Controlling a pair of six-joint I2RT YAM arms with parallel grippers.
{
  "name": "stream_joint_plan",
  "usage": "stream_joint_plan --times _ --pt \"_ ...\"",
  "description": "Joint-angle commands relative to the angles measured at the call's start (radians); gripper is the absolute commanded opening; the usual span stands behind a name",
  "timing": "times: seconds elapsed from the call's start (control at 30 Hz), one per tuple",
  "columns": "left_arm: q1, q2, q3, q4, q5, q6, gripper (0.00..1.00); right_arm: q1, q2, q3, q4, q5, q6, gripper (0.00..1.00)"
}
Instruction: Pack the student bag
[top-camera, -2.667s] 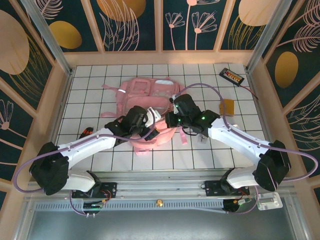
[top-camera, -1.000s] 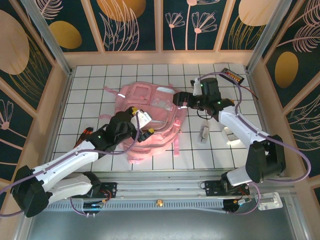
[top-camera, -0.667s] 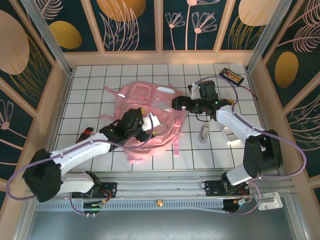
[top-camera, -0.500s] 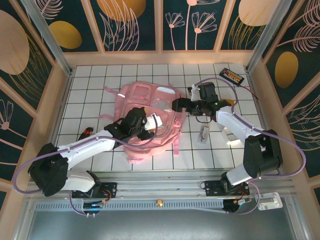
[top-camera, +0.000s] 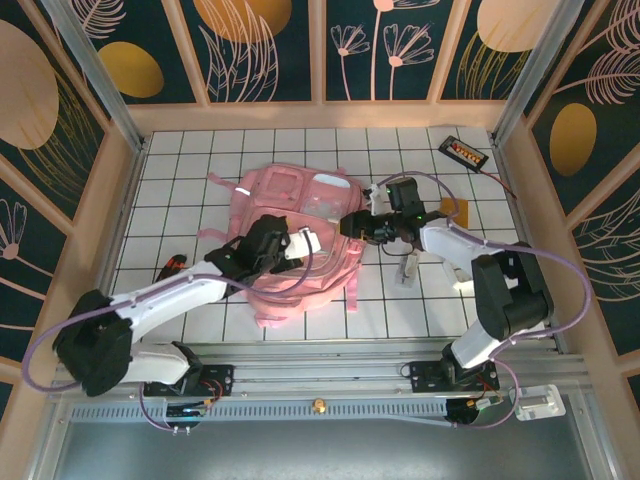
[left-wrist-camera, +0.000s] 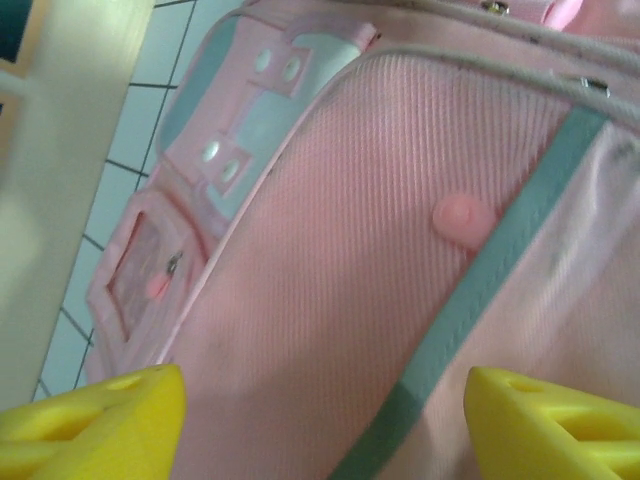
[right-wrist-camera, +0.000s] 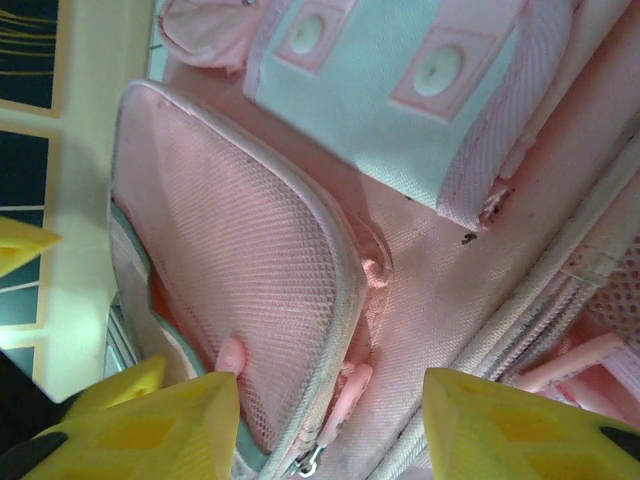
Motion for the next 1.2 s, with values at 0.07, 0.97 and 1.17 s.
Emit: stream_joint_plan --times 0.07,0.97,1.17 --pt "0.018 -0.109 -0.111 -0.065 -0.028 0.180 0.73 0.018 0.010 0.007 0.058 -0.037 -0.013 0.52" --pt "0.041 -0.313 -0.226 -0.074 0.035 0.186 0.89 0.034 -0.040 0.005 0.013 0.012 -0.028 0.54" --pt "0.041 -0.273 -0.252 0.032 -0.031 0.223 0.94 0.034 -0.053 0.002 0.002 0.017 -0.033 0.55"
